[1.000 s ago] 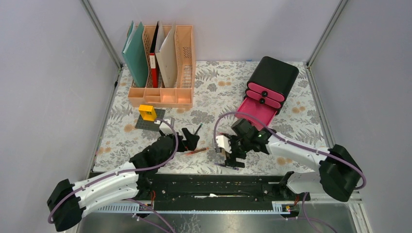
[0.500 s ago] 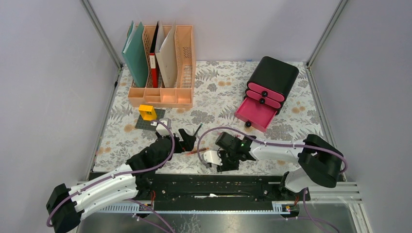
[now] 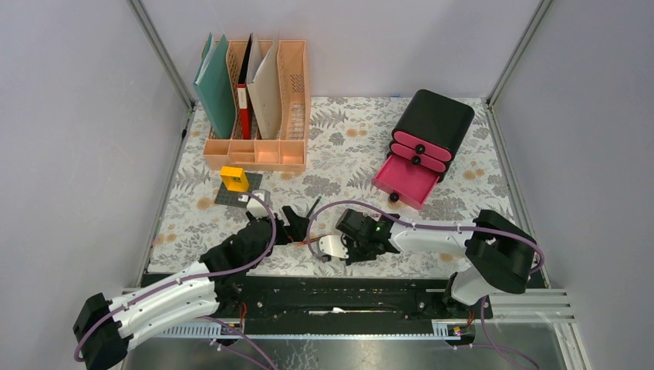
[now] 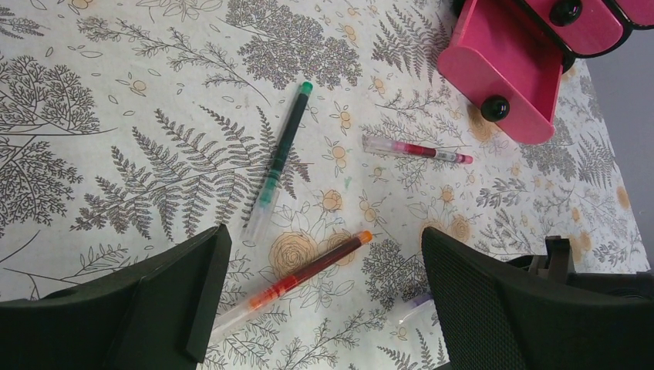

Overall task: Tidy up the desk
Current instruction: Pick up the stationery from the center of the board, then place the stationery in the drawer.

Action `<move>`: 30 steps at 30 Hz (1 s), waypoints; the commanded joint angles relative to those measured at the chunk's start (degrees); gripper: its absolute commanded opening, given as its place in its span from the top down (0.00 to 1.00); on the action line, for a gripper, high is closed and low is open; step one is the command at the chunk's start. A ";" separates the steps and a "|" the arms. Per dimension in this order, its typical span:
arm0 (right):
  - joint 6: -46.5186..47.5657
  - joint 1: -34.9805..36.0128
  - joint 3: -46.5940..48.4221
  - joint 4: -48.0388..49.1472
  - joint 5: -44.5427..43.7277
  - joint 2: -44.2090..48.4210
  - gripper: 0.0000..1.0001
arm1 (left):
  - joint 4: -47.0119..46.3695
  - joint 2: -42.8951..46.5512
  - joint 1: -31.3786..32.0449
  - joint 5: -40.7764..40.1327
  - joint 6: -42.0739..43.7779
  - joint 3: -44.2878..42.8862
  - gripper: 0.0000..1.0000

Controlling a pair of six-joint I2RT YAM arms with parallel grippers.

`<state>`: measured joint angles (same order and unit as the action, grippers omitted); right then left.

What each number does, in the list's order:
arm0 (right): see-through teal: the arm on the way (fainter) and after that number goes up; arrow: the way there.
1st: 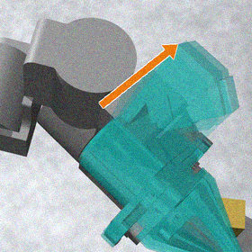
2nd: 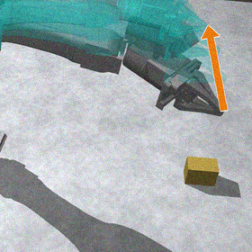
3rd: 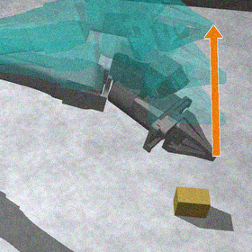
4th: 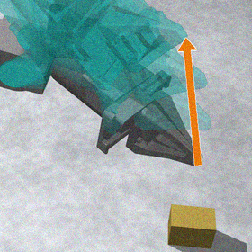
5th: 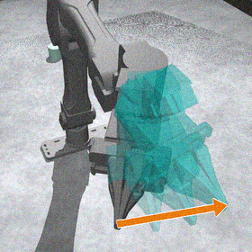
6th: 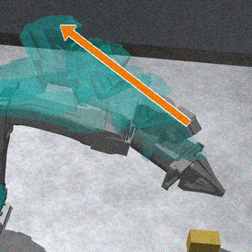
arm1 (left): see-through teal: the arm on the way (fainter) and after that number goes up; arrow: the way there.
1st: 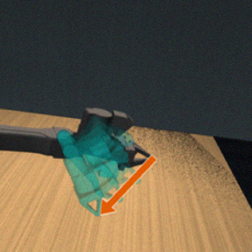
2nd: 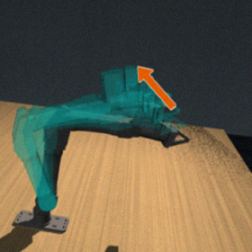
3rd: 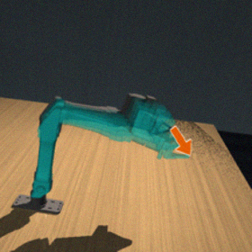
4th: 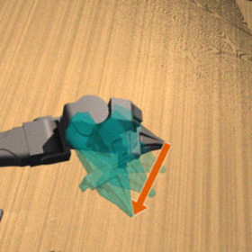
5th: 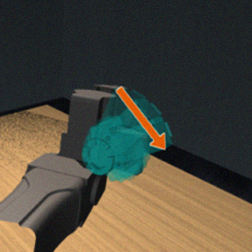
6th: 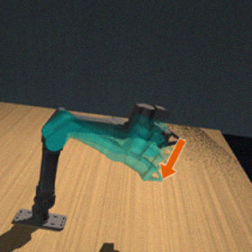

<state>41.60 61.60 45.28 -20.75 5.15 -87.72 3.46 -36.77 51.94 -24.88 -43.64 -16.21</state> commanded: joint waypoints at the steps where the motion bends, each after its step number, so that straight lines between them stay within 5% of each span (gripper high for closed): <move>1: 0.63 -0.22 2.86 -4.07 -2.83 -0.43 0.99 | -1.56 1.16 -0.20 -0.05 -0.81 0.69 0.01; 16: 2.03 -15.81 5.68 -8.93 4.23 15.56 1.00 | -3.28 0.08 -0.23 1.96 -0.40 1.45 0.01; 30: -4.77 -29.53 0.10 9.53 -13.89 20.99 1.00 | -7.07 -5.97 -0.33 5.23 0.26 0.10 0.01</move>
<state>39.72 33.89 46.15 -18.09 -2.79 -66.83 -0.23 -42.00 51.92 -21.39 -43.99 -15.27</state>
